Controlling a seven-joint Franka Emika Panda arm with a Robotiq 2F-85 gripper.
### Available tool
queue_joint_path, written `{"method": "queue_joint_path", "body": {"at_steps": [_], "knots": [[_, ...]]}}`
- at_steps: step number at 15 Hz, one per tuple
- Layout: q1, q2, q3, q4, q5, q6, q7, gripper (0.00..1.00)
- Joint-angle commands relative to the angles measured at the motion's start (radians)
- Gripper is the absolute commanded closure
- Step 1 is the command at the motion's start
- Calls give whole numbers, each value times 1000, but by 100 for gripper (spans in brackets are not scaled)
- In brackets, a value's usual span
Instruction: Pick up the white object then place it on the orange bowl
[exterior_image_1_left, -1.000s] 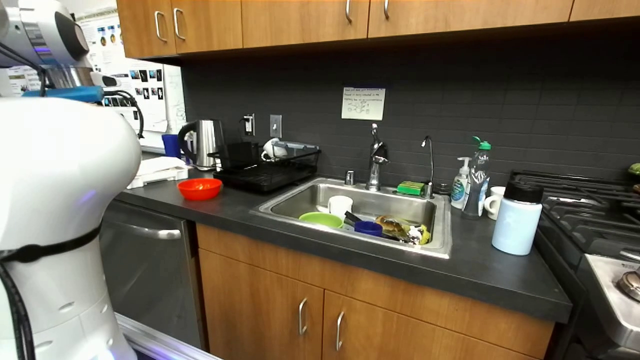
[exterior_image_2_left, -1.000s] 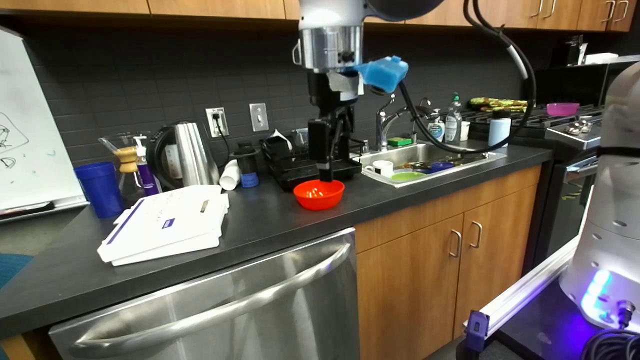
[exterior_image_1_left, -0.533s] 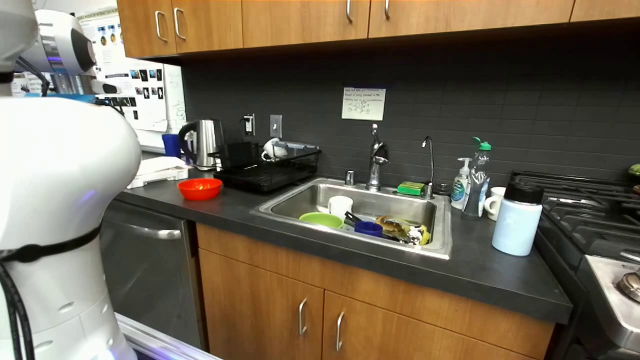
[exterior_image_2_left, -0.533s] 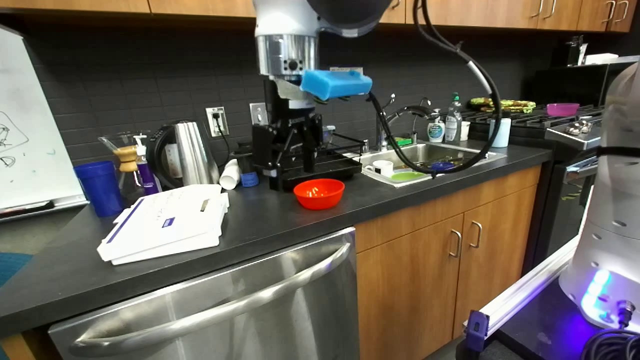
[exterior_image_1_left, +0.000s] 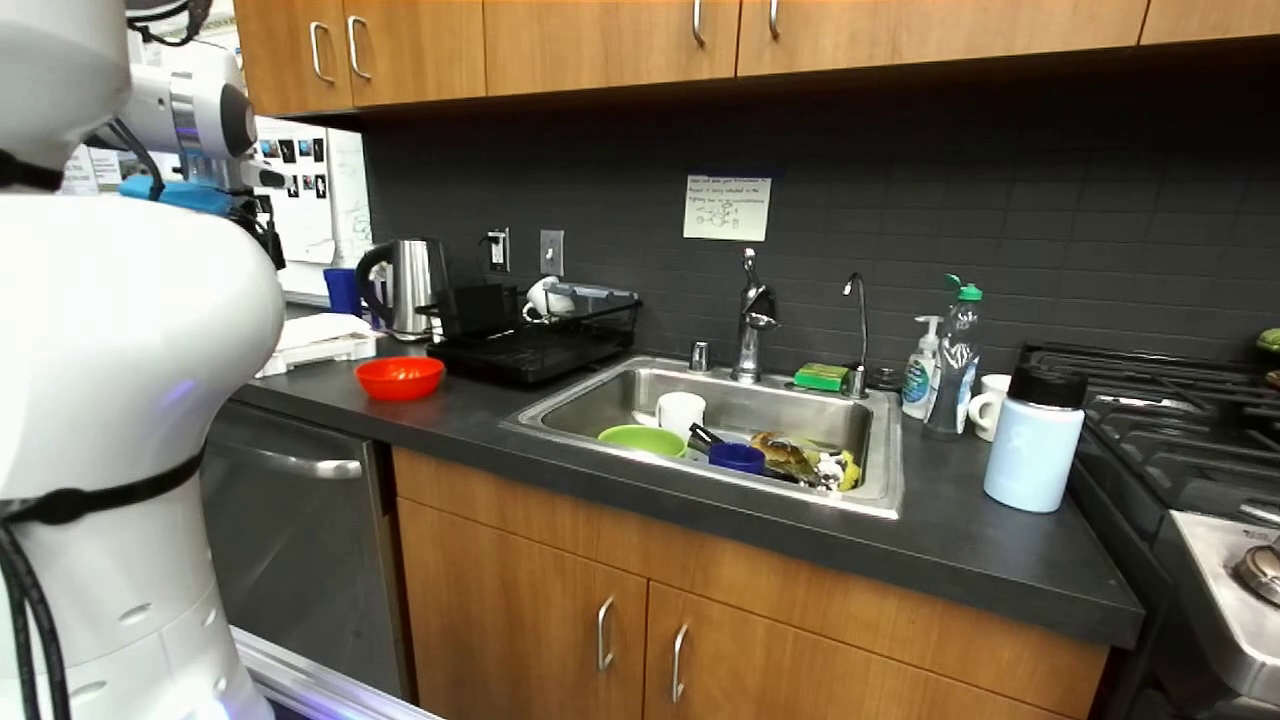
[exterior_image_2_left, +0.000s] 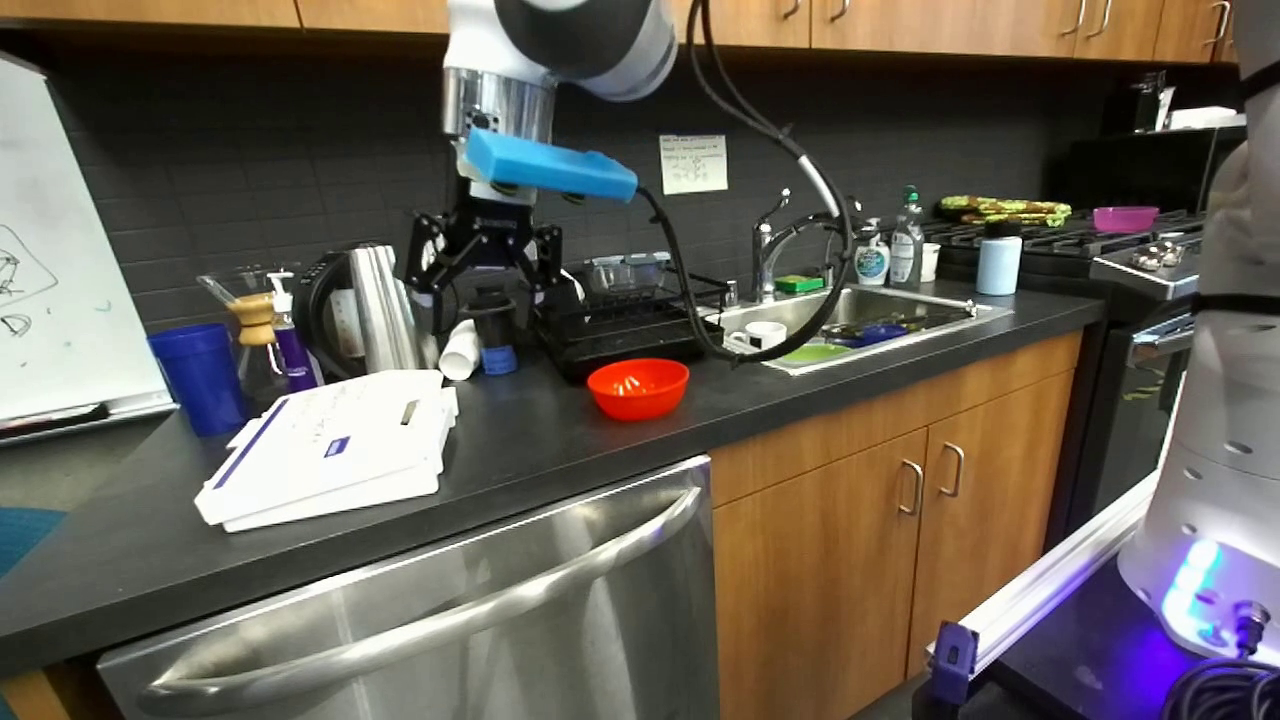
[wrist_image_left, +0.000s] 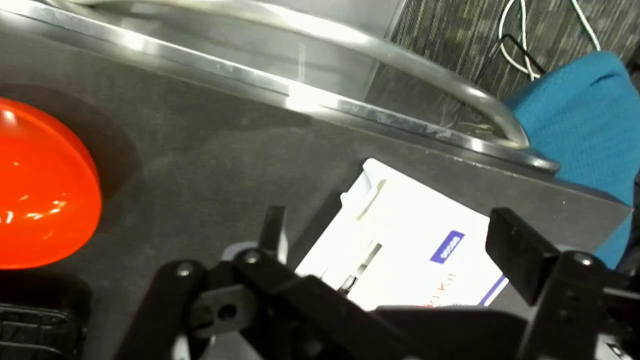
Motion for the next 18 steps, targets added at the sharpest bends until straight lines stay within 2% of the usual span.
{"method": "queue_joint_path", "body": {"at_steps": [1, 6, 9, 18], "knots": [[63, 97, -50, 46, -88, 78, 110, 0], [169, 180, -110, 45, -210, 133, 214, 0], [230, 189, -145, 54, -264, 139, 253, 0], [316, 205, -238, 186, -360, 130, 330, 0]]}}
